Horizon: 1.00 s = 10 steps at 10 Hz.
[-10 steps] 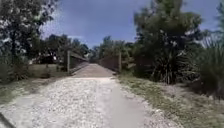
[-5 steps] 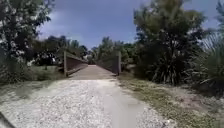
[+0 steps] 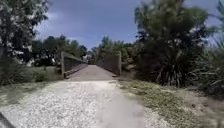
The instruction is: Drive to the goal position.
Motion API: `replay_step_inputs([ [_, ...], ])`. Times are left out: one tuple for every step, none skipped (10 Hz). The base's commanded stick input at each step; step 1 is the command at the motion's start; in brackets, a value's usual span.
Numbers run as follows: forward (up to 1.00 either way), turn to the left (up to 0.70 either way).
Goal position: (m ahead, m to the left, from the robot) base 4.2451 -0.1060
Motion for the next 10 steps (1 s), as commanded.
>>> replay_step_inputs([
  [0.50,0.00],
  [0.50,0.00],
  [0.50,0.00],
  [0.50,0.00],
  [0.50,0.00],
  [0.50,0.00],
  [0.50,0.00],
  [0.50,0.00],
  [0.50,0.00],
  [0.50,0.00],
])
